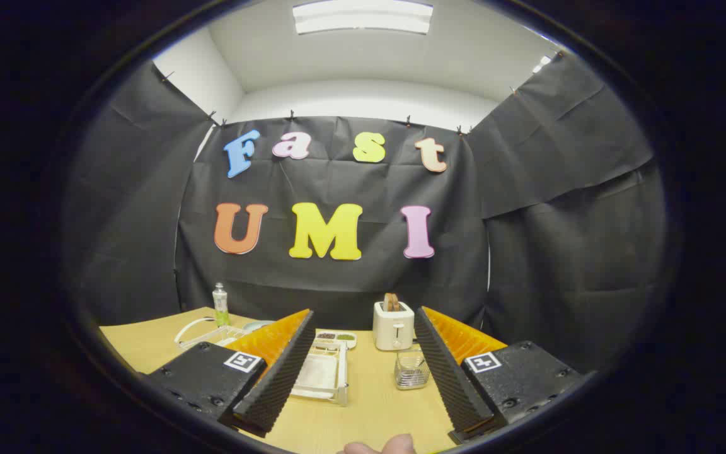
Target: Take the plate from the dish rack, then take the spoon from the basket and place it into the plate.
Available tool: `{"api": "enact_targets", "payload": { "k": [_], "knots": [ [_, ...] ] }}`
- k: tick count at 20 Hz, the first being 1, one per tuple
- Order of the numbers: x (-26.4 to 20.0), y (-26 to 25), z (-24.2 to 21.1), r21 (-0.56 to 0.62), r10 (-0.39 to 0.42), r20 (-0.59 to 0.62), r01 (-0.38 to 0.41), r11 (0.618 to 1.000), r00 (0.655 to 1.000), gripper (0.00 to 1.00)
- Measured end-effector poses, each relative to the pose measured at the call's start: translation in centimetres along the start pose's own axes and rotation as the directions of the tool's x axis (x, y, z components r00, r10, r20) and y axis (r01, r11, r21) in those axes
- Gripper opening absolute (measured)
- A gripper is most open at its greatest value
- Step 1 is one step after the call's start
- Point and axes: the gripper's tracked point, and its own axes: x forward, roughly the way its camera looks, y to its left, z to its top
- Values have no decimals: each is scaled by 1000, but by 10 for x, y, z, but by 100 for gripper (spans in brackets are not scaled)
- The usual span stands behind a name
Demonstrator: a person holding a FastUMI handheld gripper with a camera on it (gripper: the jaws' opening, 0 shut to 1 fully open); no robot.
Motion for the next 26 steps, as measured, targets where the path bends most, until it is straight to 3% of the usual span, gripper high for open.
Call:
{"api": "enact_targets", "payload": {
  "k": [17, 26],
  "knots": [
    [5, -10, -12, -2, -15, -35, 15, 1000, 999, 100],
    [23, -5, -5, -24, 41, -86, -43, 999, 995, 100]
  ]
}}
